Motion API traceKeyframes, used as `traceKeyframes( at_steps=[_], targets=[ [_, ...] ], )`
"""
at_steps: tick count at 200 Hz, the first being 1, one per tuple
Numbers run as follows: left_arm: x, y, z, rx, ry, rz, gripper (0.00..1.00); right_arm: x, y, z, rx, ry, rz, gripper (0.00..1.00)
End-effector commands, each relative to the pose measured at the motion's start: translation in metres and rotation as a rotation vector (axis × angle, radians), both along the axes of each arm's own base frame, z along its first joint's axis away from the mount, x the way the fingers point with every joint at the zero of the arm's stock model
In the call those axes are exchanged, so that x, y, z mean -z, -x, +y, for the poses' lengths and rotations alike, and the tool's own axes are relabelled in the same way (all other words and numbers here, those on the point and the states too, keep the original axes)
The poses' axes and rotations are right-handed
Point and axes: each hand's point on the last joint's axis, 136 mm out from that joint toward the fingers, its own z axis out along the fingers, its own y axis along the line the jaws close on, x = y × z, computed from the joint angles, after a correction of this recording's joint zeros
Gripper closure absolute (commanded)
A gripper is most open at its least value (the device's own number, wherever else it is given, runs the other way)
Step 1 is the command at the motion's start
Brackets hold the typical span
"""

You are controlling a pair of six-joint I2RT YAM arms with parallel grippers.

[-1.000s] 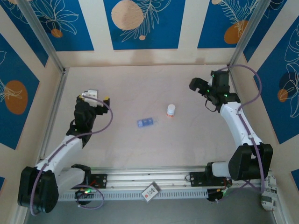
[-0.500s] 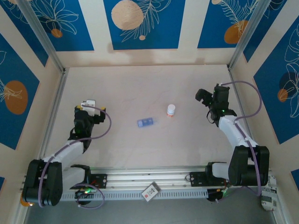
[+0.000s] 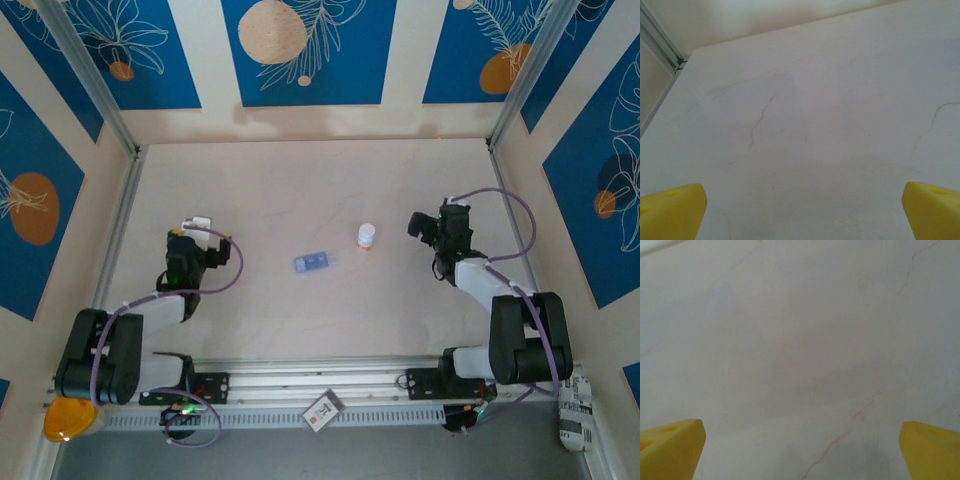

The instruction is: Sort the pills into containers

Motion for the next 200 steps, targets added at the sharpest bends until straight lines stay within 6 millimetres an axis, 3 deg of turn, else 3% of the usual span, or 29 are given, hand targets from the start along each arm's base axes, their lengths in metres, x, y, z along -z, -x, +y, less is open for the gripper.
traceKeyframes(
  at_steps=[1,55,106,200],
  targets=[
    [-0.011,-0.008,0.0,0.009,0.016,-0.062,0.0,-0.005,-0.008,0.0,-0.018,0.064,-0.086,0.01],
    [-0.004,-0.017,-0.021,0.117,0.079,-0.072,0.0,-0.018,-0.016,0.015,-0.162,0.16,-0.257,0.01],
    [0.016,-0.026,-0.028,0.154,0.072,-0.054,0.0,0.002,-0.016,0.015,-0.216,0.075,-0.301,0.01],
    [0.02,-0.036,-0.01,0.079,0.124,-0.007,0.0,0.006,-0.021,0.022,-0.245,0.094,-0.251,0.01]
  ],
)
